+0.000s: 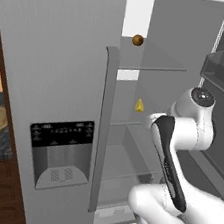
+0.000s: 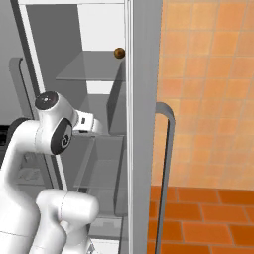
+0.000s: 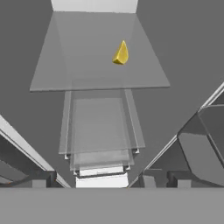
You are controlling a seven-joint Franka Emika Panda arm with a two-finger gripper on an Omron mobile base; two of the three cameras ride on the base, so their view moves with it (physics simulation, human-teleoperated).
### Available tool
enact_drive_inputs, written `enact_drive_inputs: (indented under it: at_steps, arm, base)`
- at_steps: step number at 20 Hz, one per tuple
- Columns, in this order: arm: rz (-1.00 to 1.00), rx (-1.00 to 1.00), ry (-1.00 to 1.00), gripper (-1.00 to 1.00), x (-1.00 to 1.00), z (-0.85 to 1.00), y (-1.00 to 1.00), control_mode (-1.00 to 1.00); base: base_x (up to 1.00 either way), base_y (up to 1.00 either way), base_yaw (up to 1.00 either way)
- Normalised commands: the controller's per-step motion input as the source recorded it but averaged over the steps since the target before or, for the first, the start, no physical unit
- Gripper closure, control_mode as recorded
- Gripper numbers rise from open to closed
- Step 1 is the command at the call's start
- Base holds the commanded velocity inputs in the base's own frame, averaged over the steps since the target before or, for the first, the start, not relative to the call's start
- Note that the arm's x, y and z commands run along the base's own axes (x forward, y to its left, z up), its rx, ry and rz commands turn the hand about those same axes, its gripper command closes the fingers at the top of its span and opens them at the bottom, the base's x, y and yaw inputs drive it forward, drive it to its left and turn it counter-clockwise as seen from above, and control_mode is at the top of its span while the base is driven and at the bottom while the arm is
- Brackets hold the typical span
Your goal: Grab a lemon wedge from the fridge and one ice cube from the ice bowl, and put them in the glass of lemonade.
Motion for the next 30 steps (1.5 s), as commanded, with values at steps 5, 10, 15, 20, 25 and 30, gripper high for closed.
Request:
enact_drive_inputs:
  at_steps: [5, 10, 15, 20, 25, 30]
  arm:
    - [-0.05, 0.03, -0.01, -1.0, 0.5, -0.28, -0.02, -1.0]
    - [-0.05, 0.04, -0.03, -1.0, 0.46, -0.27, 0.0, -1.0]
    - [-0.01, 0.05, 0.0, -1.0, 0.48, -0.09, -0.01, -1.0]
    - [0.0, 0.0, 0.0, -1.0, 0.42, -0.1, -0.01, -1.0]
    - [0.0, 0.0, 0.0, -1.0, 0.41, -0.09, -0.1, -1.0]
    - [0.0, 0.0, 0.0, -1.0, 0.42, -0.2, -0.06, -1.0]
  base:
    - [0.0, 0.0, 0.0]
    - [0.0, 0.0, 0.0]
    - [0.0, 0.0, 0.0]
    - [0.0, 0.0, 0.0]
    - [0.0, 0.0, 0.0]
    - [0.0, 0.0, 0.0]
